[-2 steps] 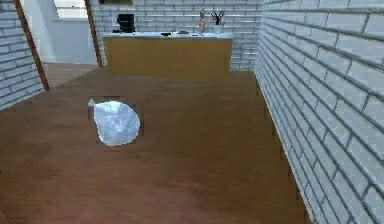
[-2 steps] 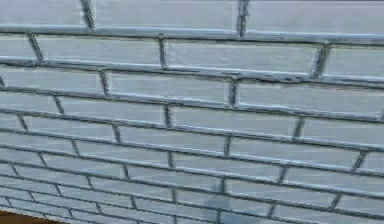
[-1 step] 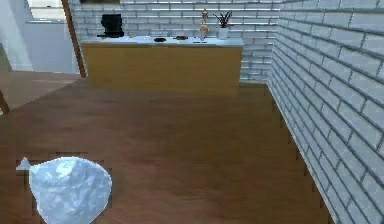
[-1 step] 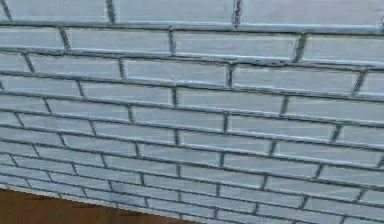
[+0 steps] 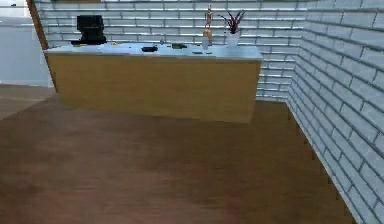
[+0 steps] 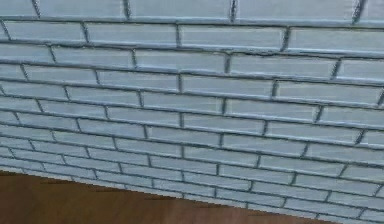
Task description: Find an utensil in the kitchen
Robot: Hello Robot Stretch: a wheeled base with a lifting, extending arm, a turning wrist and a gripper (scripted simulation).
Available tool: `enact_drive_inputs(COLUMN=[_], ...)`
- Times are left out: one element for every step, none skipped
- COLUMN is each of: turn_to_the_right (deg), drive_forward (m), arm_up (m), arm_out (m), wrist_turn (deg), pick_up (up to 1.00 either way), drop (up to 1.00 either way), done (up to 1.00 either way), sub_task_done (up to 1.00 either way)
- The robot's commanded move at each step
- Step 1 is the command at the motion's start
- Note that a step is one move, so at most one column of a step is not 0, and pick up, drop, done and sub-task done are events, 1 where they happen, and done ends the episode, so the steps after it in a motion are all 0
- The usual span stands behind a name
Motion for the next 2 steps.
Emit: enact_drive_inputs(turn_to_the_right=[0.0, 0.0], drive_forward=[1.0, 1.0], arm_up=[0.0, 0.0], arm_out=[0.0, 0.0], wrist_turn=[0.0, 0.0], pick_up=[0.0, 0.0], drop=[0.0, 0.0], done=[0.0, 0.0], sub_task_done=[0.0, 0.0])
